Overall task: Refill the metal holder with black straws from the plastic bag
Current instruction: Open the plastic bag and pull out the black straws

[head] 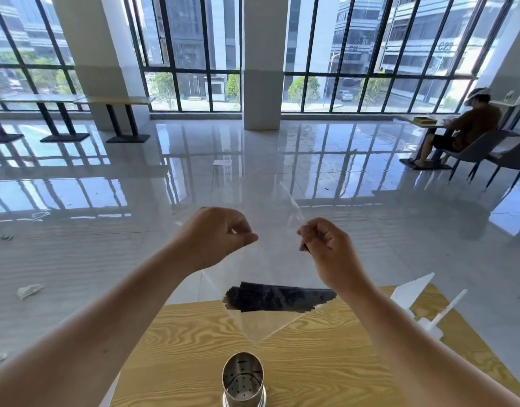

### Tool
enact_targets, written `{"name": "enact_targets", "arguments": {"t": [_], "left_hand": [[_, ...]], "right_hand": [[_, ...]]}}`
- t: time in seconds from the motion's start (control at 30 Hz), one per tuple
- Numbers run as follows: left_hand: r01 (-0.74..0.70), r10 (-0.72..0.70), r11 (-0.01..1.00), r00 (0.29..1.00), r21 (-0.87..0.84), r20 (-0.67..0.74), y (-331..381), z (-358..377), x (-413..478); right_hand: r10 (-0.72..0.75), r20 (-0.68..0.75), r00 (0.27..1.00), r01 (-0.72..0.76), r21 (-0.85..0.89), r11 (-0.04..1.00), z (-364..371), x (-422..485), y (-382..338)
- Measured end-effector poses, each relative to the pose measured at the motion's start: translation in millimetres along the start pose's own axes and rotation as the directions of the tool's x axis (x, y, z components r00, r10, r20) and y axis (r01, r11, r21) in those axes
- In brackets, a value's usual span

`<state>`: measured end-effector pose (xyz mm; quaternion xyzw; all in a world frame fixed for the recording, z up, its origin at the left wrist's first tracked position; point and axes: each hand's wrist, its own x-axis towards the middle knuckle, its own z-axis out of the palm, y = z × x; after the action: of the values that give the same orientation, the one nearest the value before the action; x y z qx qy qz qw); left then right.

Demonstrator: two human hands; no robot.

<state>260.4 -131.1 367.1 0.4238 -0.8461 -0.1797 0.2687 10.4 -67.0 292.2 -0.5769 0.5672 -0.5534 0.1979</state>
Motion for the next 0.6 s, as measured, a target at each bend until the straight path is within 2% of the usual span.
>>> {"name": "enact_targets", "arguments": {"t": [0.13,0.23,0.3,0.5,0.57,0.6], "left_hand": [[0.025,-0.029,0.996,0.999,-0.09,-0.045,11,-5,3],[0.03,-0.039,0.993,0.996,-0.118,-0.076,15,-7,4],[0.048,-0.062,0.99,0.993,-0.135,-0.1,16,-8,5],[0.093,-0.138,0.955,0.98,-0.283,-0.146,15,-13,6],[0.124,-0.185,0.92,0.974,-0.371,-0.133,16,-15,4],[0.137,-0.207,0.899,0.97,-0.416,-0.128,16,-17,4]], "right_hand": [[0.067,-0.113,0.991,-0.072,-0.044,0.996,-13,-2,15],[0.186,-0.188,0.964,-0.208,-0.104,0.973,-18,-19,33],[0.299,-0.197,0.934,-0.313,-0.041,0.949,-14,-35,46],[0.584,-0.032,0.811,-0.565,0.217,0.796,6,-70,70],[0.63,0.095,0.77,-0.615,0.372,0.696,12,-69,69],[0.644,0.163,0.747,-0.631,0.481,0.609,15,-68,67]]}}
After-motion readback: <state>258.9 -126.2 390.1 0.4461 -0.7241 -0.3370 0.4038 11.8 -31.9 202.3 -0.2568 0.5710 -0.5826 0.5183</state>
